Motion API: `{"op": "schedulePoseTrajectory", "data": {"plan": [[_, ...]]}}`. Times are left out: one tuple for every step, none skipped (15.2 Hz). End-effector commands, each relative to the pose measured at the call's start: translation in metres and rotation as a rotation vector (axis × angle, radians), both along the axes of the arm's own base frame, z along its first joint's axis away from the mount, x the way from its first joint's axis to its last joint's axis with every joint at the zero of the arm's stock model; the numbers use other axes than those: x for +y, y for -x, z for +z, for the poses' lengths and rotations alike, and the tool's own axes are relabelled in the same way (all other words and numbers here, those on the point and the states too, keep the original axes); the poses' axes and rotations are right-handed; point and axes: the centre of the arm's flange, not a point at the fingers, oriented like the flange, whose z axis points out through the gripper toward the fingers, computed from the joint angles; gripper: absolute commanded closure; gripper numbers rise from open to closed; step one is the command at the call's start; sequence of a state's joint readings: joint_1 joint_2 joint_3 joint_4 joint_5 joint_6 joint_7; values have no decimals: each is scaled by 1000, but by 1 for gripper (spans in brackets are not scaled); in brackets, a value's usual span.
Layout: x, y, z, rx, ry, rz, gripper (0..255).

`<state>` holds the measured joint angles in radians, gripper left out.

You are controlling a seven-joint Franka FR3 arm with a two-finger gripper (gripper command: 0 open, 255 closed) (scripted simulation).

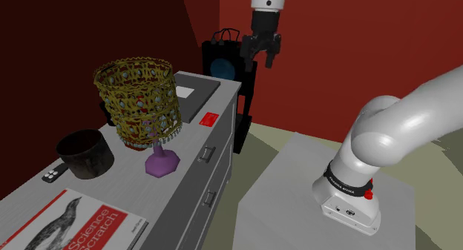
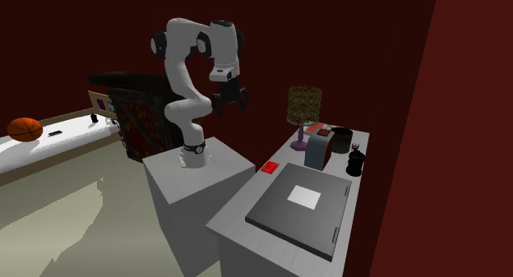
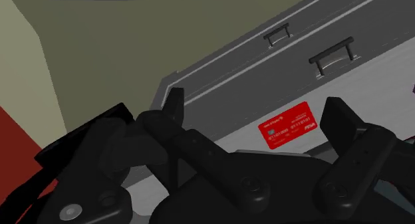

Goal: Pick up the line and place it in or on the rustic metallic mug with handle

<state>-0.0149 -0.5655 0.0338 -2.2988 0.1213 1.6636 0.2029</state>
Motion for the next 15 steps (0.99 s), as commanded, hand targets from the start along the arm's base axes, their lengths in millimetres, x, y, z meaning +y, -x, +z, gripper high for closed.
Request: {"op": "schedulePoseTrajectory", "data": {"plan": [[8,-21,-20,41,-36,-79,0],[11,-30,-31,60,-54,-116,0],[13,-39,-41,80,-71,-153,0],[16,-48,-52,99,-89,-190,0],[18,-56,-62,119,-106,-227,0],[20,-65,-73,138,-124,-264,0],[22,-73,-84,158,-141,-301,0],[24,-82,-95,177,-159,-338,0],[25,-90,-106,197,-177,-375,0],[27,-98,-117,216,-194,-413,0],[28,-106,-129,236,-212,-450,0],[30,-114,-140,256,-229,-487,0],[31,-121,-152,275,-247,-524,0],[32,-128,-164,295,-264,-561,0],[34,-136,-176,314,-282,-598,0]]}}
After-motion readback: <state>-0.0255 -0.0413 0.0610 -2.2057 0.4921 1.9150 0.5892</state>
